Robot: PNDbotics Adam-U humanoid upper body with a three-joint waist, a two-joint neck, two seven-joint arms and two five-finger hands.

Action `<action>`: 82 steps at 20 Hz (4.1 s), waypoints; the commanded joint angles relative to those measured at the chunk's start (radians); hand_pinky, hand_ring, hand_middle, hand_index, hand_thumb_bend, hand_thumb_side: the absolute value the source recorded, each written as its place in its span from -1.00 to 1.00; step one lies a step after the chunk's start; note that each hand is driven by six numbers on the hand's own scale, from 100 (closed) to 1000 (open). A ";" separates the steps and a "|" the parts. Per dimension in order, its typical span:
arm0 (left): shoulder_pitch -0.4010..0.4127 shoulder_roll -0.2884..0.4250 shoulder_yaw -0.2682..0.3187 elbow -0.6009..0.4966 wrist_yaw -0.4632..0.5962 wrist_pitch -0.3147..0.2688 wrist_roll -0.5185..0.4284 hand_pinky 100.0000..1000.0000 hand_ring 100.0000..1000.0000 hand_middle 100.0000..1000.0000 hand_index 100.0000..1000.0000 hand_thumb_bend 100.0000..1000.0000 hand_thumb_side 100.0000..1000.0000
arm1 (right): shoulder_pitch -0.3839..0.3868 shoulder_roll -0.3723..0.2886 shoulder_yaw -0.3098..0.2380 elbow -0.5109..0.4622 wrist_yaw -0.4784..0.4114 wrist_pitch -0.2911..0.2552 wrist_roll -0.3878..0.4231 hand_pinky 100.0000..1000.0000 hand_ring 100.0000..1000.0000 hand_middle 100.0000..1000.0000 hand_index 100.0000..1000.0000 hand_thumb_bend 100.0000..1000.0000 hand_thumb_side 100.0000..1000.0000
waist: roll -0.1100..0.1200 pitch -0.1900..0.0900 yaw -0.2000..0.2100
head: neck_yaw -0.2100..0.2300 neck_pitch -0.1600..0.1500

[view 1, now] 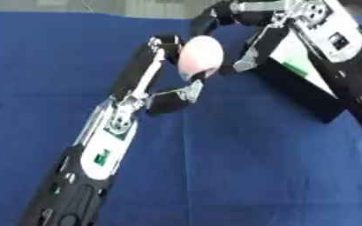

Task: Pick up the objects with one hand, pass them to the other hand, and then place them into the box on the other side of the table.

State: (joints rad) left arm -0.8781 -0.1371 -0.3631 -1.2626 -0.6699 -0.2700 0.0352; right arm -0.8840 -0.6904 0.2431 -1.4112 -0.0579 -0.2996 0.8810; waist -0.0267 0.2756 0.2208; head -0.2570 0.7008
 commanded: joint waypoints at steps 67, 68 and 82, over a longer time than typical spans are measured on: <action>-0.005 -0.045 0.011 0.046 -0.033 -0.008 0.054 0.06 0.01 -0.06 0.13 -0.85 -0.74 | -0.015 -0.016 0.000 -0.073 -0.124 0.215 0.026 0.57 0.87 -0.28 -0.12 -0.65 -1.00 | -0.007 0.005 -0.016 | -0.003 -0.004; -0.004 -0.045 0.011 0.047 -0.033 -0.005 0.058 0.07 0.02 -0.05 0.17 -0.74 -0.72 | -0.014 -0.016 0.002 -0.076 -0.127 0.214 0.026 0.56 0.87 -0.28 -0.12 -0.64 -1.00 | -0.007 0.005 -0.016 | 0.001 -0.006; 0.003 -0.041 0.018 0.062 -0.059 0.053 0.132 0.16 0.19 0.17 0.56 0.41 -0.23 | -0.003 -0.027 -0.008 -0.092 -0.140 0.220 0.026 0.56 0.85 -0.30 -0.16 -0.52 -1.00 | -0.006 0.003 -0.015 | 0.020 -0.017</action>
State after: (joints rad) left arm -0.8621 -0.1767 -0.3523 -1.1892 -0.7268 -0.2169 0.1572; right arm -0.8724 -0.6834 0.2522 -1.4860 -0.1899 -0.0822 0.9086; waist -0.0267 0.2853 0.2066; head -0.2401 0.6921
